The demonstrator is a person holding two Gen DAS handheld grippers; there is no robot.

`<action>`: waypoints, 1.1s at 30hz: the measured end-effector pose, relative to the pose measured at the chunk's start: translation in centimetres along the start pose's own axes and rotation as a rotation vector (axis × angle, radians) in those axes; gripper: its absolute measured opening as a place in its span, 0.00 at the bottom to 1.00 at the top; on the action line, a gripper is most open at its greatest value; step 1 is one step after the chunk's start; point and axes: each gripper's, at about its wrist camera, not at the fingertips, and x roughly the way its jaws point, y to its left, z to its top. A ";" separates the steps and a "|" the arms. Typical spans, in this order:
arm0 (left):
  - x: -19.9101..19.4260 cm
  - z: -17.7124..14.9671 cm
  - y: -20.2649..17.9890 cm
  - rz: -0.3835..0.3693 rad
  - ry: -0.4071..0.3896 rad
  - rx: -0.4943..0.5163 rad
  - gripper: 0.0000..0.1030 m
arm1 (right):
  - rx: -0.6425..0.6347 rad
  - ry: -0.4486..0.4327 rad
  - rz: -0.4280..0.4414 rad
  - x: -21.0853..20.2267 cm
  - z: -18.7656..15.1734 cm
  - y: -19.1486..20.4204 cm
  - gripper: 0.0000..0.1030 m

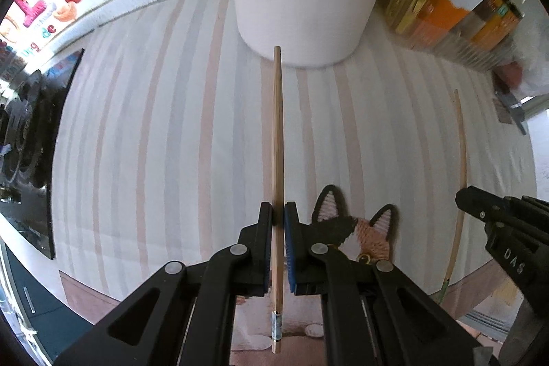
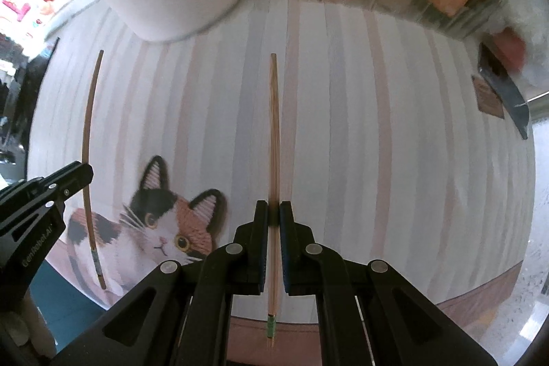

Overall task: Organize utensils
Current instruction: 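Lift both chopsticks and carry them toward the beige holder, then lower both chopsticks into the beige holder and open both tools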

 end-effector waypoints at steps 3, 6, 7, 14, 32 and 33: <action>-1.5 0.2 0.1 -0.003 -0.030 -0.001 0.04 | 0.007 -0.037 0.019 -1.7 0.2 -0.5 0.07; -3.1 0.4 0.2 -0.007 -0.066 0.002 0.04 | 0.015 -0.078 0.039 -3.6 0.7 -1.0 0.07; -3.7 0.5 0.1 -0.011 -0.078 0.001 0.04 | 0.020 -0.090 0.043 -4.0 0.7 -0.9 0.07; -8.3 1.3 1.1 -0.045 -0.194 -0.015 0.04 | 0.017 -0.205 0.089 -8.8 2.0 -0.6 0.07; -21.5 10.3 2.1 -0.172 -0.513 -0.076 0.04 | 0.000 -0.505 0.264 -22.1 8.4 3.8 0.07; -22.1 11.3 2.2 -0.168 -0.534 -0.089 0.04 | 0.004 -0.523 0.272 -22.8 8.9 3.9 0.07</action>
